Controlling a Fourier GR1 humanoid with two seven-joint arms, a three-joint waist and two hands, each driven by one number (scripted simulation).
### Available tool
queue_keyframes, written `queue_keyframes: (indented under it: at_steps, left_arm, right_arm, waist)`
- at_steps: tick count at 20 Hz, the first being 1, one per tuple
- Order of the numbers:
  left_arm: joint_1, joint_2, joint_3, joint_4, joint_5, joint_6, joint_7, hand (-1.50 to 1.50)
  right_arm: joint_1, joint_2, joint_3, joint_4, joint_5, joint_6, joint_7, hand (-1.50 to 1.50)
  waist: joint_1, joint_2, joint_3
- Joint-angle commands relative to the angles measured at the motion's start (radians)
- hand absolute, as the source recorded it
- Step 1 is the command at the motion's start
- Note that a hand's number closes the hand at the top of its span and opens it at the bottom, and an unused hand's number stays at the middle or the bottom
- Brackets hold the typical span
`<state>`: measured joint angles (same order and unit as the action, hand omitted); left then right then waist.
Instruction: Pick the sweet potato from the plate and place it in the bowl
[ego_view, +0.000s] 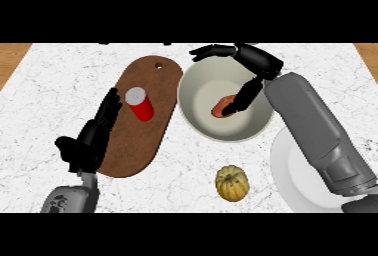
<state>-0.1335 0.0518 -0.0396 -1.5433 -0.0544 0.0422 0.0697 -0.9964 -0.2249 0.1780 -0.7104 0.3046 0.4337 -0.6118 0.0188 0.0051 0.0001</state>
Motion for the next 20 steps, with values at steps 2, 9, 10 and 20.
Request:
queue_keyframes:
  at_steps: [2, 9, 10, 20]
  left_arm:
    - [0.014, -0.021, -0.027, -0.006, -0.034, 0.027, 0.007, 0.0]
    - [-0.042, -0.026, -0.015, 0.028, -0.036, 0.031, 0.014, 0.0]
    - [-0.04, -0.006, 0.0, 0.021, -0.019, 0.009, 0.015, 0.0]
    - [-0.046, -0.007, -0.012, -0.046, -0.012, 0.005, 0.096, 0.0]
  right_arm:
    - [-0.073, -0.006, -0.128, 0.045, -0.103, 0.061, 0.021, -1.5]
    - [-0.152, -0.066, -0.229, 0.209, -0.182, 0.191, 0.118, -1.5]
    - [-0.13, -0.103, -0.239, 0.182, -0.21, 0.267, 0.124, -1.5]
    - [-0.07, -0.222, -0.237, 0.263, -0.238, 0.471, 0.01, -1.5]
  waist:
    - [-0.005, -0.002, 0.0]
    - [0.002, 0.003, 0.0]
    - [-0.006, 0.0, 0.0]
    - [0.013, 0.009, 0.002]
